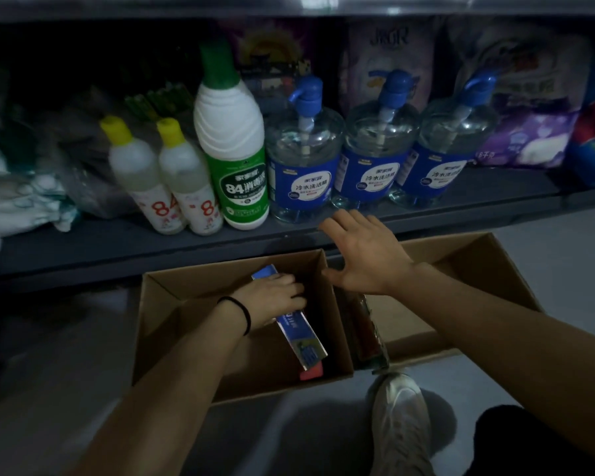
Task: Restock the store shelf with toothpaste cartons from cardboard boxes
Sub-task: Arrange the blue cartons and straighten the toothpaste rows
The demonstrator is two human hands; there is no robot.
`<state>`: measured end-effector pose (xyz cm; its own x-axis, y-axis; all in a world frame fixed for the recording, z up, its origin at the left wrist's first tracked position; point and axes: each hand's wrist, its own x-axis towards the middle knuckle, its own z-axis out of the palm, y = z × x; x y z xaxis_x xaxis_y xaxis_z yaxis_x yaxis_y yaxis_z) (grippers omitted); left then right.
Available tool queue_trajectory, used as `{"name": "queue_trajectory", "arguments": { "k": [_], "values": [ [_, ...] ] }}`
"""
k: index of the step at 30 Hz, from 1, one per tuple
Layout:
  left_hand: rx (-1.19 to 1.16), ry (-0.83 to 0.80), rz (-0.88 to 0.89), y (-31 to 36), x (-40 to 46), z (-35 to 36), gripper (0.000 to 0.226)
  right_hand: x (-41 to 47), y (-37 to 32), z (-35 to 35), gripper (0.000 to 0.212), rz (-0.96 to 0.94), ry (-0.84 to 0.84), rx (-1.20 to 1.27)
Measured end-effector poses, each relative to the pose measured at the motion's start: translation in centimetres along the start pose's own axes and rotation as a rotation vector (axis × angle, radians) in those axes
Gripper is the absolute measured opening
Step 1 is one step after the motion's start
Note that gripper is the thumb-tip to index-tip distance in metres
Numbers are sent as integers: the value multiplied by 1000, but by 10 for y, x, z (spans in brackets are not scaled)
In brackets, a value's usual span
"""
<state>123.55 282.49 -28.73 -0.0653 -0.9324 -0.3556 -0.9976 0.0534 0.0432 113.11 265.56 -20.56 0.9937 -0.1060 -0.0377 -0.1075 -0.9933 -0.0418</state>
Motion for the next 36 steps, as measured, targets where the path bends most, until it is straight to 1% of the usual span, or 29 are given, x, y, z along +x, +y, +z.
{"name": "queue_trajectory", "arguments": {
  "k": [1,4,6,10,13,17,21,25,31,36],
  "values": [
    [1,29,-14,-1,-10,-7,43,0,-4,-9,65,-9,20,-8],
    [23,202,-3,-3,-41,-30,48,-2,-18,-39,66,-34,72,-31],
    [84,277,-2,-2,-63,-49,52,-4,-29,-62,67,-51,93,-48],
    [177,400,-56,3,-112,-97,48,-7,-51,-109,65,-75,138,-66],
    [225,493,-139,0,-152,-121,49,-7,-69,-140,62,-109,193,-98],
    [281,513,-258,-4,-209,-149,49,-3,-100,-179,60,-170,236,-121],
    [337,527,-378,-13,-267,-176,46,8,-132,-215,64,-241,270,-112],
    [392,577,-483,-25,-320,-202,49,28,-160,-245,69,-308,288,-124],
    [484,651,-647,-51,-388,-235,48,70,-201,-284,65,-386,361,-140],
    [460,736,-844,-88,-425,-249,42,107,-225,-309,67,-443,374,-113]
  ]
}}
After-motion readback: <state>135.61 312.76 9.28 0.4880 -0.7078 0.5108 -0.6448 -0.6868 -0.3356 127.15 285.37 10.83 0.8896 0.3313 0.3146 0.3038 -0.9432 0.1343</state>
